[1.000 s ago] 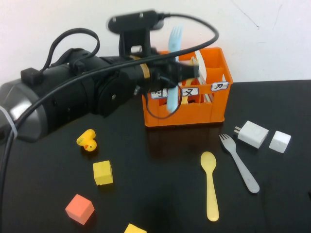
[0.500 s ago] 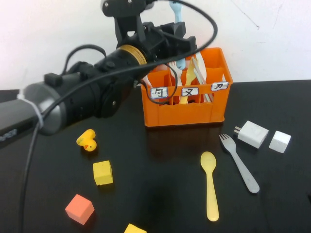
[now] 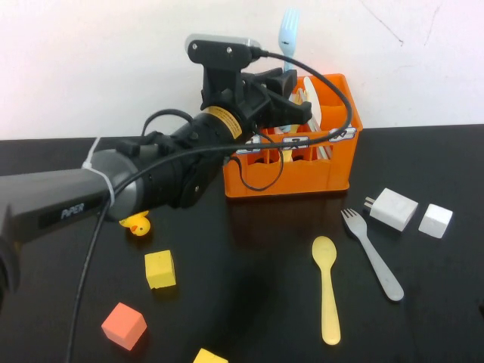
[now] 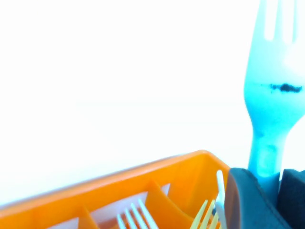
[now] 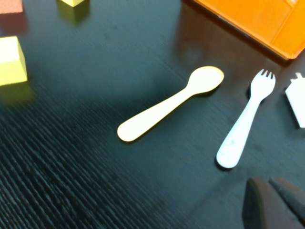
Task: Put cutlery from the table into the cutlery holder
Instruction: Place the fork on the box
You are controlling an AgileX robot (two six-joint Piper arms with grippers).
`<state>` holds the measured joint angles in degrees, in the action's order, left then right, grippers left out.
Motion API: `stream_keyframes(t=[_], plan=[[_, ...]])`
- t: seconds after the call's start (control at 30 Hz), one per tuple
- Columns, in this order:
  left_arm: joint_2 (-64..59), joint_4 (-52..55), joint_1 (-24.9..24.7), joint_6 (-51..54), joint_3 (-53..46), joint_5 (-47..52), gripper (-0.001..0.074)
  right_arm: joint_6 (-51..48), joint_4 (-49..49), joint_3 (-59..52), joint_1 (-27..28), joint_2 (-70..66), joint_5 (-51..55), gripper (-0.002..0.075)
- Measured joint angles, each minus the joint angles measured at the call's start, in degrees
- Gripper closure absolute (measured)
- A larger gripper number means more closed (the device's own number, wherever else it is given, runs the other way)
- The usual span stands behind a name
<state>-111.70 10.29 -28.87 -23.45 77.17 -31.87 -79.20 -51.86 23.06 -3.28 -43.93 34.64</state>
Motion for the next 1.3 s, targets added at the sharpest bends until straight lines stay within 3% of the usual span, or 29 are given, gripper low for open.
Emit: stream_keyframes(t=[0.3, 0.63, 1.07, 1.17, 1.3], plan=[[-2.8, 0.0, 0.0, 1.1, 0.0, -10.7, 0.0629, 0.0, 0.2, 0.0, 0.0, 0.0, 0.0, 0.0728], [-4.6, -0.9, 0.0, 2.8, 0.0, -12.5, 0.0629, -0.5, 0.6, 0.0, 0.0, 0.0, 0.0, 0.0728], [-7.2, -10.3, 0.1, 6.0, 0.0, -12.7, 0.0629, -0.5, 0.9, 0.0, 0.0, 0.0, 0.1, 0.0728], [-7.2, -10.3, 0.1, 6.8, 0.0, -12.7, 0.0596, -0.5, 0.9, 0.0, 0.0, 0.0, 0.1, 0.0728], [-7.2, -10.3, 0.1, 6.9, 0.0, -12.7, 0.0442, -0.5, 1.0, 0.0, 0.0, 0.0, 0.1, 0.0728]])
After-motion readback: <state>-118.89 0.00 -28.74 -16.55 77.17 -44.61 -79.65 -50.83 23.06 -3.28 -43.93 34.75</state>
